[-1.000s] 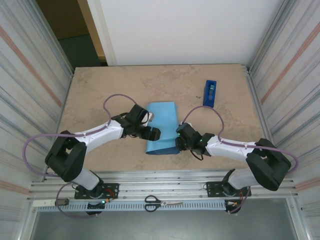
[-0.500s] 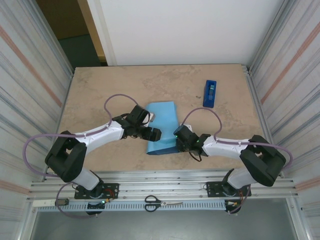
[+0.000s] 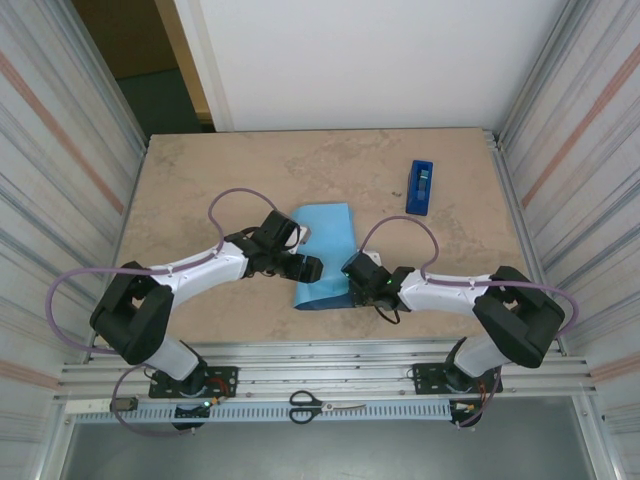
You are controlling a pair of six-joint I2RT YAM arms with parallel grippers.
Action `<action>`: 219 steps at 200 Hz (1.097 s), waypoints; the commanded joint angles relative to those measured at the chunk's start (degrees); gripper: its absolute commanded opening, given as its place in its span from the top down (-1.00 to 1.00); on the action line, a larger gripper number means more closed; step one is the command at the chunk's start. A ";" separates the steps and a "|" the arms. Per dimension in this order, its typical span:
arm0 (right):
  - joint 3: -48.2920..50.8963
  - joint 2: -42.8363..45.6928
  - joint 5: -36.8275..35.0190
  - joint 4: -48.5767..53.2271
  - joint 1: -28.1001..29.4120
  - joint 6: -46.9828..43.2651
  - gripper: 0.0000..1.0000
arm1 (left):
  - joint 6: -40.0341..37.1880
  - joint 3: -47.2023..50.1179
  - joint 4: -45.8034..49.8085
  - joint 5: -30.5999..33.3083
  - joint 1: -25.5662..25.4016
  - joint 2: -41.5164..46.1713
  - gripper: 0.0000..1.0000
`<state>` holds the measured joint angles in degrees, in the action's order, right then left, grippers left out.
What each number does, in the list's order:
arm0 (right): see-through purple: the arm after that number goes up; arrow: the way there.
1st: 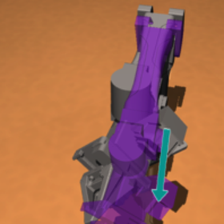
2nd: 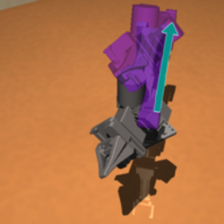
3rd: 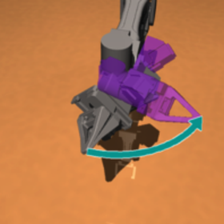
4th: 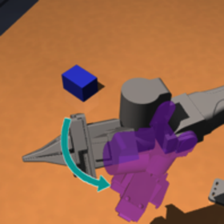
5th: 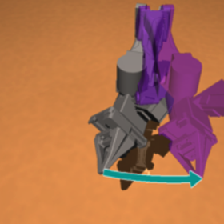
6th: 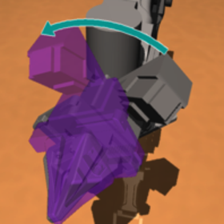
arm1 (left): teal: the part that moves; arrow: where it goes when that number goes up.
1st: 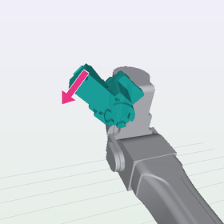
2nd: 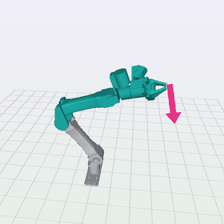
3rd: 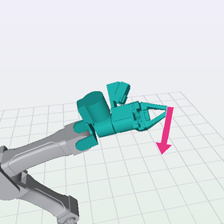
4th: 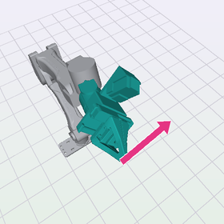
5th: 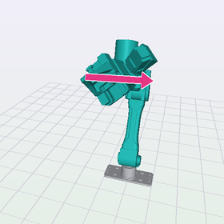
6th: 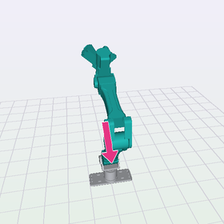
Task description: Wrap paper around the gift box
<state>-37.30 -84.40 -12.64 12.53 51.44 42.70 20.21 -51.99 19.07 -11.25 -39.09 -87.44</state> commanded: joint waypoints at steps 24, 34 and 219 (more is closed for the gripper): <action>2.09 1.49 -0.43 2.49 0.94 2.44 0.67 | -0.59 0.60 2.29 2.31 -0.46 -0.36 -0.64; 2.40 1.63 -0.15 2.02 0.94 2.25 0.78 | -0.56 0.66 2.16 2.29 -0.50 -0.45 -0.64; 3.44 11.90 0.21 7.22 2.38 2.08 0.20 | -0.76 0.48 2.46 2.07 -0.47 -0.63 -0.62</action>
<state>-34.50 -78.19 -12.08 16.01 54.00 45.80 20.25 -52.01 19.05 -11.29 -39.13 -87.44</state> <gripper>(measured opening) 0.358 0.812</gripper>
